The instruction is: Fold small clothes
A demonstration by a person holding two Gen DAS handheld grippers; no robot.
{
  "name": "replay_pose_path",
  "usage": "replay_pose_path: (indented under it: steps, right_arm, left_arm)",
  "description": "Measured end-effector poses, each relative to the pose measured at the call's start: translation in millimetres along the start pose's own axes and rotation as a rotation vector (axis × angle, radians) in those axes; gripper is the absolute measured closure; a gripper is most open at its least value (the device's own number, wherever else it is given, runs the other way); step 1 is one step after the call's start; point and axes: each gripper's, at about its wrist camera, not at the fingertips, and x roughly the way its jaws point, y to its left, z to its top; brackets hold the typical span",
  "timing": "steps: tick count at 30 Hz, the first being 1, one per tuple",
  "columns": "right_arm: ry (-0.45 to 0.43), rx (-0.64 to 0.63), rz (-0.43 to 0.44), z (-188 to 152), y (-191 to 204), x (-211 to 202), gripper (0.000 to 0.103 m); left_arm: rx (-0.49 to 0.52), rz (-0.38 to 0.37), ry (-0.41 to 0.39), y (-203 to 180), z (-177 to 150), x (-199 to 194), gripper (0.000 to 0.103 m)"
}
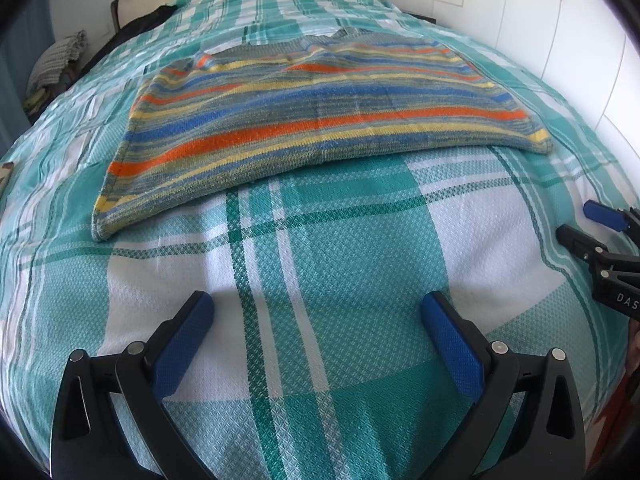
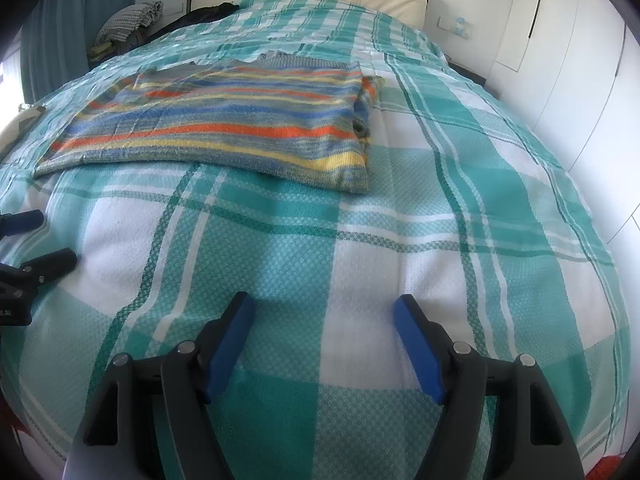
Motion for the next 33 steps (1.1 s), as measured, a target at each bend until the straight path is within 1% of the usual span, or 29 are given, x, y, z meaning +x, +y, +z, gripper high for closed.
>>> replay_pose_path:
  steps: [20, 33]
  right_arm:
    - [0.004, -0.002, -0.006, 0.0, -0.5, 1.0, 0.029]
    - [0.008, -0.007, -0.013, -0.3, -0.6, 1.8, 0.029]
  left_arm:
    - [0.0, -0.001, 0.005, -0.1, 0.4, 1.0, 0.001]
    - [0.01, -0.017, 0.042, 2.6, 2.8, 5.3, 0.001]
